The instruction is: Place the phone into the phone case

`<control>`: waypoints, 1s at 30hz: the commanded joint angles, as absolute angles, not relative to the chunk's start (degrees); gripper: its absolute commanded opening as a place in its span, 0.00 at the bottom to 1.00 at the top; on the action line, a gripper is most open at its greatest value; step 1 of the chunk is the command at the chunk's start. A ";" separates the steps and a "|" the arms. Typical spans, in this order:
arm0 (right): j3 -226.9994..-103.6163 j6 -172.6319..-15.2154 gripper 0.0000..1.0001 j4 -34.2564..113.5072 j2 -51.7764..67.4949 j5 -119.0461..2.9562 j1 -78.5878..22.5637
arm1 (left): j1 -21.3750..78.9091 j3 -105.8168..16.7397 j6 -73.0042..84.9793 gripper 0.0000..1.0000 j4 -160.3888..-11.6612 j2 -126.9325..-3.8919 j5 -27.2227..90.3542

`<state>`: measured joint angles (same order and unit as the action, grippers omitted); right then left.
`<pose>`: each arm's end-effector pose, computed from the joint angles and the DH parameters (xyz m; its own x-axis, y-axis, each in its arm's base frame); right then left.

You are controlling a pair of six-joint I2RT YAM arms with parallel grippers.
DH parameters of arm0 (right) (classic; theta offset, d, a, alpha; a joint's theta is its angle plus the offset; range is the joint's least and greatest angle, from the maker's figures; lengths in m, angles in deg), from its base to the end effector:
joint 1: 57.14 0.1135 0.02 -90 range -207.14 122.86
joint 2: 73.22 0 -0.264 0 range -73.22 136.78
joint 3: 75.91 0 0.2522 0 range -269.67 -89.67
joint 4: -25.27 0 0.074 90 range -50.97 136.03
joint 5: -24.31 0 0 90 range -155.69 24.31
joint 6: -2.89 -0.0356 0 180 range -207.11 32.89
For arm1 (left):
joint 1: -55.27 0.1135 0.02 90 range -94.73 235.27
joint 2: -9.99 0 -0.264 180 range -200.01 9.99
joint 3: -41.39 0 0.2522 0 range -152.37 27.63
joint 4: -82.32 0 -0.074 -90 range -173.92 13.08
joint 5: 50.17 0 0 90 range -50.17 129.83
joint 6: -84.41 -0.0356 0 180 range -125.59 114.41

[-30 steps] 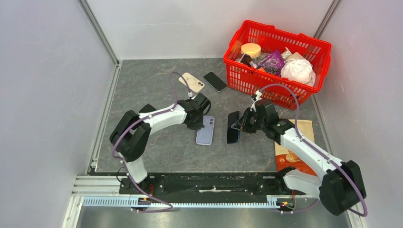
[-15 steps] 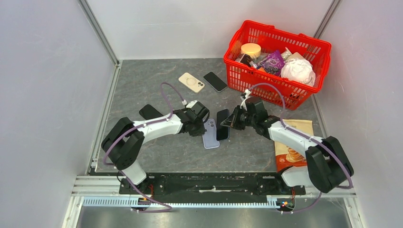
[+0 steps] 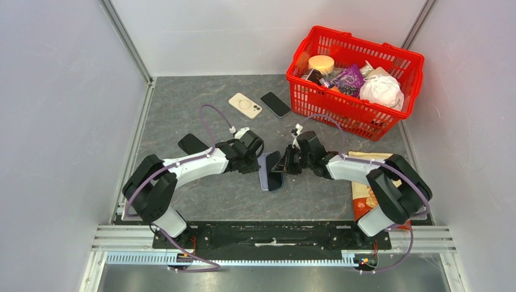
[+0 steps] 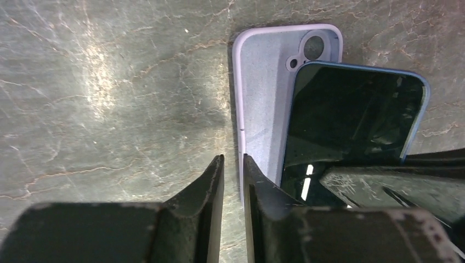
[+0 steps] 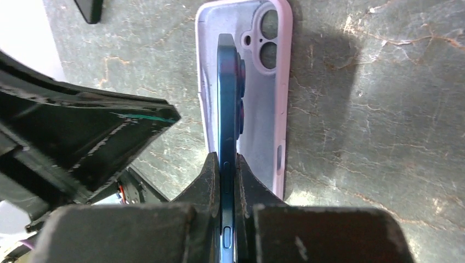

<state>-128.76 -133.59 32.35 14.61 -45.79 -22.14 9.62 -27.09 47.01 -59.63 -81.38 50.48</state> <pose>0.2359 0.1800 0.1607 -0.9191 0.1888 -0.3459 -0.1160 0.7092 0.6954 0.2225 -0.2182 0.1841 -0.8796 -0.2171 -0.4234 -0.0967 0.9528 -0.2877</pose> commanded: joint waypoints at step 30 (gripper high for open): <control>-133.86 -131.78 0.00 23.33 28.15 -45.68 -20.01 | 12.37 -31.73 40.46 0.02 -64.55 -90.69 47.49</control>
